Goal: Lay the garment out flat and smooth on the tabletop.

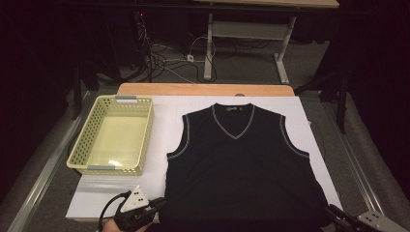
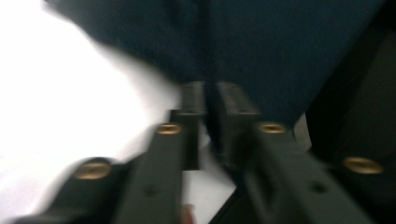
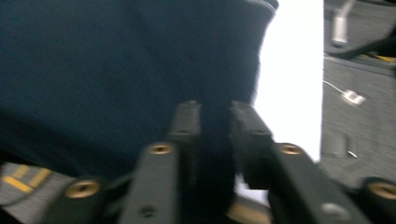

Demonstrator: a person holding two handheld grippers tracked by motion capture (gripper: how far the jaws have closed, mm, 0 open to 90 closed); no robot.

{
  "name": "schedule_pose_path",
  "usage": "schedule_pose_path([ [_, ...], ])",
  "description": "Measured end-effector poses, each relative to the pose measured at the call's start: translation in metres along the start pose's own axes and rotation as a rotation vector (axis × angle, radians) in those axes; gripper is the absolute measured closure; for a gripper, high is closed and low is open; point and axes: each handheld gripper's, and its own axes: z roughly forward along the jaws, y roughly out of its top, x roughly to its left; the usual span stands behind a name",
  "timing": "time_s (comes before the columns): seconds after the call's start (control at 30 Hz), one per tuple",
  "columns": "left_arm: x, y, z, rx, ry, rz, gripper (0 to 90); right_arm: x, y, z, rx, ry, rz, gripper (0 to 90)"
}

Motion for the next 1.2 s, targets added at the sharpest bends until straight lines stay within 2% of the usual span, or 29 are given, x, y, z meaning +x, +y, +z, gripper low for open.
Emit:
schedule_pose_path([
  [0.07,0.002,-0.001,-0.001,-0.032,-0.008,-0.024,59.5,0.001,0.003,0.0,-0.034,0.03,0.009,56.3],
  [0.1,0.003,-0.001,-0.001,-0.04,-0.004,-0.023,54.3,0.002,0.005,0.001,-0.047,0.035,0.004,49.2],
  [0.2,0.009,0.001,0.005,-0.052,-0.007,-0.027,41.1,0.007,0.007,0.008,-0.072,0.059,-0.016,31.4],
  [0.27,0.012,0.004,0.01,-0.066,-0.026,-0.021,35.2,0.01,0.008,0.012,-0.075,0.068,-0.021,19.6],
  [0.33,0.011,0.006,0.013,-0.081,-0.029,-0.007,29.4,0.012,0.009,0.015,-0.083,0.068,-0.025,13.2],
  [0.43,0.011,0.011,0.018,-0.096,-0.026,-0.034,16.1,0.013,0.009,0.017,-0.101,0.068,-0.012,0.9],
  [0.5,0.01,0.013,0.02,-0.105,-0.024,-0.034,12.2,0.014,0.01,0.016,-0.114,0.079,-0.002,0.2],
  [0.57,0.01,0.016,0.023,-0.092,-0.026,-0.037,1.2,0.016,0.012,0.015,-0.123,0.07,-0.006,0.2],
  [0.6,0.01,0.017,0.024,-0.098,-0.027,-0.039,0.0,0.017,0.012,0.016,-0.125,0.068,-0.012,0.2],
  [0.7,0.009,0.02,0.025,-0.124,-0.017,-0.042,0.0,0.02,0.013,0.018,-0.119,0.054,-0.025,0.2],
  [0.77,0.01,0.021,0.026,-0.143,-0.034,-0.056,0.0,0.02,0.015,0.018,-0.12,0.049,-0.016,0.2],
  [0.83,0.01,0.023,0.027,-0.141,-0.037,-0.051,0.0,0.021,0.018,0.015,-0.138,0.042,-0.005,0.2],
  [0.93,0.009,0.024,0.029,-0.14,-0.044,-0.045,0.0,0.026,0.021,0.012,-0.154,0.032,-0.018,0.2],
  [1.07,0.009,0.021,0.036,-0.117,-0.053,-0.024,0.0,0.03,0.025,0.016,-0.159,0.03,-0.03,0.2],
  [1.2,0.01,0.022,0.036,-0.114,-0.065,-0.029,0.0,0.031,0.029,0.02,-0.176,0.017,-0.026,0.3],
])
